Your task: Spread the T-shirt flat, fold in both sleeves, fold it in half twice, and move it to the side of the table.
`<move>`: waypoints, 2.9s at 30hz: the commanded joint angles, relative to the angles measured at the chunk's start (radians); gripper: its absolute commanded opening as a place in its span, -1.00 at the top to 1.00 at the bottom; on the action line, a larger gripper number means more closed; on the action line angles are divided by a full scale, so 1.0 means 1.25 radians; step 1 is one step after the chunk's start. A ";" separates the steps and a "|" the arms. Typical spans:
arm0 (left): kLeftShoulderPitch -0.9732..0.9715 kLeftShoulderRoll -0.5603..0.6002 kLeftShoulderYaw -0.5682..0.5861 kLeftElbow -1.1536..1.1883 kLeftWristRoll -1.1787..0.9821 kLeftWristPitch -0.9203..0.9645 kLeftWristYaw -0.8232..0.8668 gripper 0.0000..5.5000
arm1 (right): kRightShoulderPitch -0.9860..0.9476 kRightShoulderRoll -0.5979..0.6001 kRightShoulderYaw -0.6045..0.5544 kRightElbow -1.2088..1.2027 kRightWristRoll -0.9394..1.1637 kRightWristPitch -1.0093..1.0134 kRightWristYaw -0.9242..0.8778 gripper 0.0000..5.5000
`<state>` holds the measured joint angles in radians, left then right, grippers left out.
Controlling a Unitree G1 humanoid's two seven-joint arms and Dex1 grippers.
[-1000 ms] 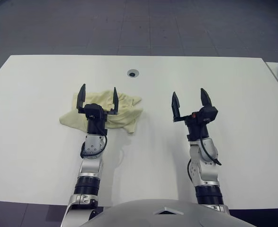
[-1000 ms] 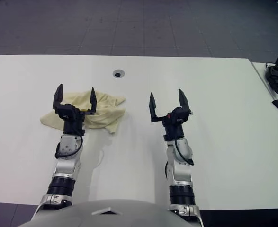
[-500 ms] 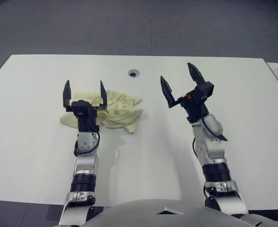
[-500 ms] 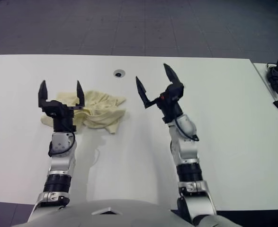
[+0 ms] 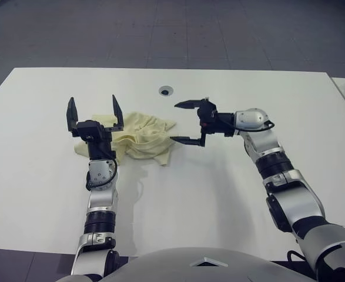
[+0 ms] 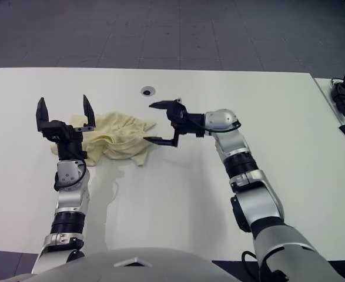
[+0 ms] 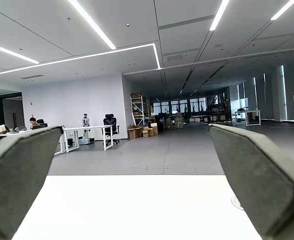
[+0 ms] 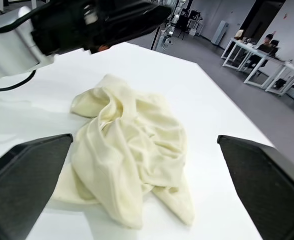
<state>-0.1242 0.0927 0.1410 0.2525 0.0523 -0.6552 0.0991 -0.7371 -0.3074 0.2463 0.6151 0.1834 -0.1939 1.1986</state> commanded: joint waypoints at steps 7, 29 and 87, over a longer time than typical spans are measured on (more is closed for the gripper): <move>-0.007 -0.002 -0.005 0.008 -0.006 0.003 -0.006 -0.96 | -0.057 0.070 0.074 0.128 -0.133 -0.064 -0.021 -0.72; 0.001 -0.002 -0.011 0.000 0.000 0.000 -0.003 -0.96 | -0.072 0.105 0.072 0.238 -0.192 -0.101 -0.016 0.59; 0.469 0.167 -0.309 -0.421 0.285 0.284 -0.180 -0.96 | 0.456 -0.208 -0.123 -0.787 0.114 0.158 -0.176 0.99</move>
<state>0.4666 0.3484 -0.2099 -0.3097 0.3373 -0.2765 -0.1986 -0.1654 -0.5574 0.1054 -0.3414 0.3108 -0.0118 0.9853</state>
